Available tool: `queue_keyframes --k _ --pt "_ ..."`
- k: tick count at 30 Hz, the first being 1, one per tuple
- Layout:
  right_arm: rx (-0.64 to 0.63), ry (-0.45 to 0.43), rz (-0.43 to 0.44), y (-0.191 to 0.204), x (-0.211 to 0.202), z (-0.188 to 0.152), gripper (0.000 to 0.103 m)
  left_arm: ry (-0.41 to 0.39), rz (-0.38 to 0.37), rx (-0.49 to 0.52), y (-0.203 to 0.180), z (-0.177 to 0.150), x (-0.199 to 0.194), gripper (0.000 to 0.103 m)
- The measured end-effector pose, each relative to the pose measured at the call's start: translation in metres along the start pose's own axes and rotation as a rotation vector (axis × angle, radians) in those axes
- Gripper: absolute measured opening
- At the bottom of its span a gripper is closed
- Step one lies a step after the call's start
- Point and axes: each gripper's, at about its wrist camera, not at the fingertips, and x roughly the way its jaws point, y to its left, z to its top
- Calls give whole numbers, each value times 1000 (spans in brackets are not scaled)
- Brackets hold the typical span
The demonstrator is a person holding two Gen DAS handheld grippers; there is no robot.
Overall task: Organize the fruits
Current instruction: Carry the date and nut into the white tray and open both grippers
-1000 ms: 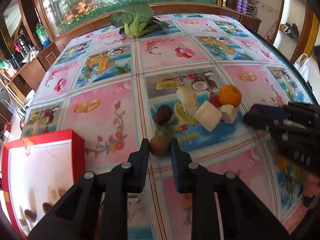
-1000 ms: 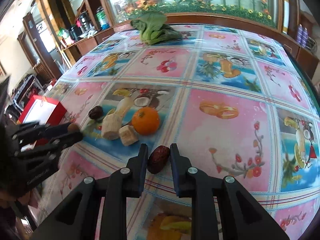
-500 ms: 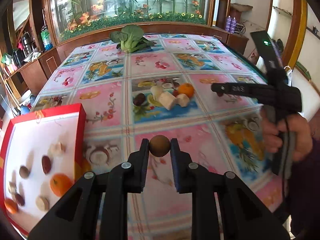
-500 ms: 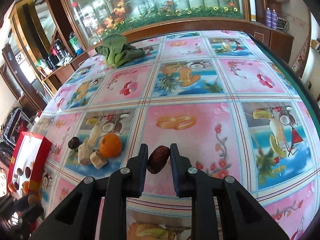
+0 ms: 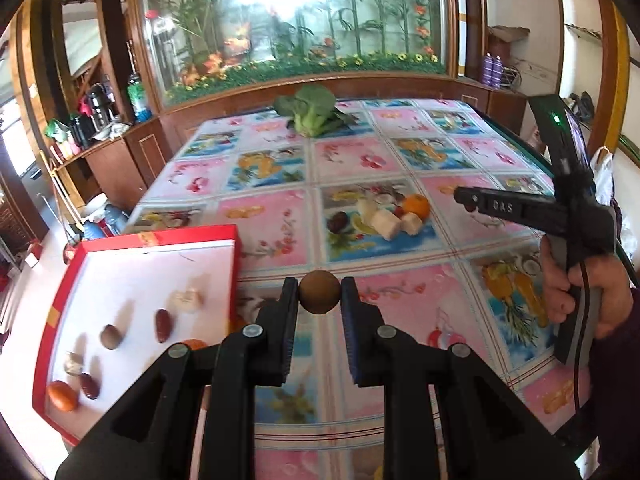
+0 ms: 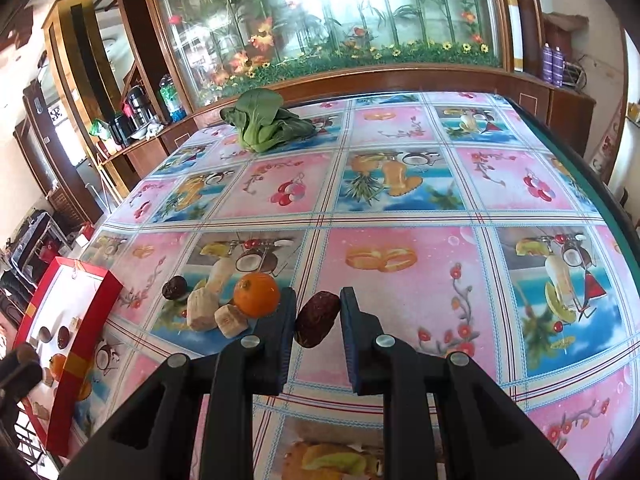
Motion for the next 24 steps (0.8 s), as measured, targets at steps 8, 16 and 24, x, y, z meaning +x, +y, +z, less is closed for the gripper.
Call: queue_keyframes --k 8,16,24 --pt "45 -21 -40 -8 -1 -1 21 -10 -1 -33 15 -6 -6 23" --pt "94 -69 -57 -17 -12 -6 21 -14 -32 -68 27 -13 -9 23" --pt "99 -58 -54 -2 -19 -13 21 -40 -49 -139 63 -21 -21 23"
